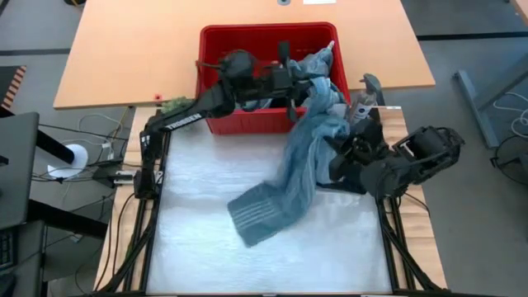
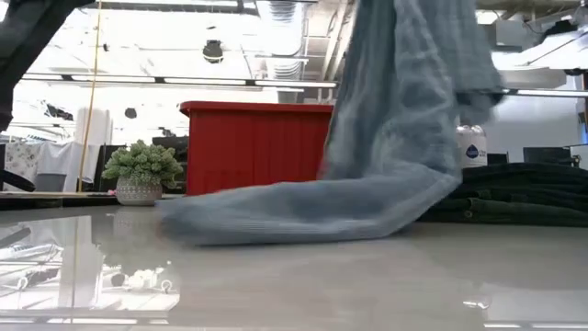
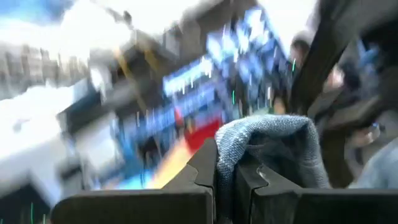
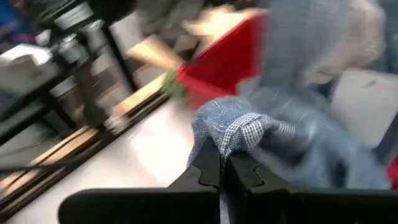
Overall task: Fold Laundry from Bin
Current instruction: Fold the blue polo shirt
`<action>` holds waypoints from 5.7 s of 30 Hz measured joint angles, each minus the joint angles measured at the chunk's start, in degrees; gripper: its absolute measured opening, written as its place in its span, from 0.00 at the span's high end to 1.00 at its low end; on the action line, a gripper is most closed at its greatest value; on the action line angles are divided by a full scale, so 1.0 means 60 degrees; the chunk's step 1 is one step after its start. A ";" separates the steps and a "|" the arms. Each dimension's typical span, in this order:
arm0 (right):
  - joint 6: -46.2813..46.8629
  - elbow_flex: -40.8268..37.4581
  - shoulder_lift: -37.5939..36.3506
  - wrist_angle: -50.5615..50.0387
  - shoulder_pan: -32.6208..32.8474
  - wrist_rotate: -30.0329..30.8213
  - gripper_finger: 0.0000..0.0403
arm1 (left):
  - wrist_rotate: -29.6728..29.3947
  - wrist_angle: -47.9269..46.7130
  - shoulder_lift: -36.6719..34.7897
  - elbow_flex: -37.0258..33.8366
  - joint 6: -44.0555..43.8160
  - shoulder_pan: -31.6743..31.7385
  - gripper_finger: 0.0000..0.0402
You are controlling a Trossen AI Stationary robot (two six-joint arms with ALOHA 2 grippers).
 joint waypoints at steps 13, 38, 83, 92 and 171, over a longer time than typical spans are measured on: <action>-0.8461 0.0014 0.0309 0.2632 -0.0253 0.4533 0.94 | 0.2740 -0.3714 -0.4195 0.0384 -0.1432 -0.0184 1.00; -0.3678 -0.0603 0.0355 0.0266 -0.2345 -0.0886 0.92 | -0.2851 -0.6183 -0.3188 -0.1579 0.2752 0.0378 1.00; -0.6659 -0.1938 0.3185 0.3126 -0.0533 -1.2538 0.81 | 0.1292 -0.9800 -0.6717 -1.2309 -0.6901 -0.4629 1.00; -0.8032 -0.1934 0.3258 0.3040 -0.0122 -1.1780 0.55 | 0.1372 -0.8948 -0.6772 -1.2006 -0.8996 -0.6109 0.79; 0.7846 -0.1965 0.3861 -0.0014 0.1399 -0.9324 0.96 | 0.2724 -0.2426 -0.5565 -1.1939 -0.5551 0.0254 0.69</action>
